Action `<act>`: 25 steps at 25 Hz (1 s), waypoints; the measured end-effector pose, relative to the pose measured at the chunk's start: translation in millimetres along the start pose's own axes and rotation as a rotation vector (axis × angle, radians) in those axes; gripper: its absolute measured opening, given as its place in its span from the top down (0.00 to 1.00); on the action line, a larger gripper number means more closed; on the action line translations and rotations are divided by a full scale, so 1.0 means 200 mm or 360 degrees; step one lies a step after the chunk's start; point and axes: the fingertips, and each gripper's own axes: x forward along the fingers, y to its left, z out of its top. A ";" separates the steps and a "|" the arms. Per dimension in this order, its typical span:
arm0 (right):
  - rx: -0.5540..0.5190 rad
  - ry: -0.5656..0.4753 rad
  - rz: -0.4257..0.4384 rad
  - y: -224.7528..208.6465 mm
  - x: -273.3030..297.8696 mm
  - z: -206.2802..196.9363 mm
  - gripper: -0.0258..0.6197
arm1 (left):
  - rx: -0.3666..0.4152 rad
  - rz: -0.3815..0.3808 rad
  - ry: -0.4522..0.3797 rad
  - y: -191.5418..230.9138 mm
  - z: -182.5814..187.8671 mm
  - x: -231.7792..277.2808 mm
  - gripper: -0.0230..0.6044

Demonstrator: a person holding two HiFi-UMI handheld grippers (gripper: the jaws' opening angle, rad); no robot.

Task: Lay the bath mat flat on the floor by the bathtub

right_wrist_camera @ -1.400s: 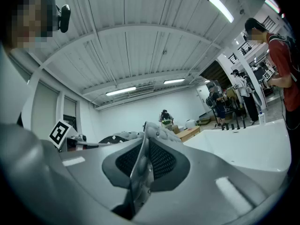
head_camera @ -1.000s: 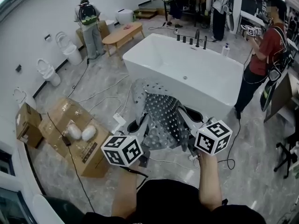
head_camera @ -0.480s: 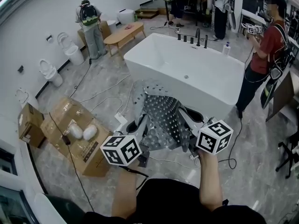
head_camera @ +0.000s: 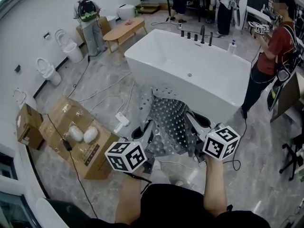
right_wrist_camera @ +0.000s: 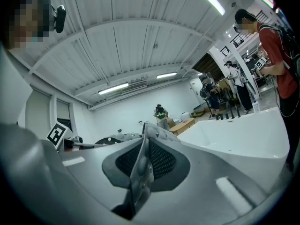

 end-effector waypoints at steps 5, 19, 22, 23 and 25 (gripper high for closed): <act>0.0010 0.0033 -0.0012 -0.01 0.22 -0.01 0.92 | -0.0023 0.0003 0.0013 0.19 0.09 0.06 0.91; -0.0044 0.0092 -0.0048 0.10 0.92 -0.01 0.92 | -0.0125 -0.0019 -0.0013 0.85 0.43 0.13 0.91; -0.0055 0.0114 -0.0070 0.11 1.02 0.00 0.92 | -0.0139 -0.0020 -0.0005 0.94 0.46 0.13 0.91; -0.0059 0.0124 -0.0070 0.12 1.05 0.00 0.92 | -0.0145 -0.0021 -0.0004 0.96 0.46 0.13 0.91; -0.0073 0.0143 -0.0062 0.13 1.10 -0.02 0.92 | -0.0165 -0.0024 -0.0017 1.01 0.46 0.13 0.91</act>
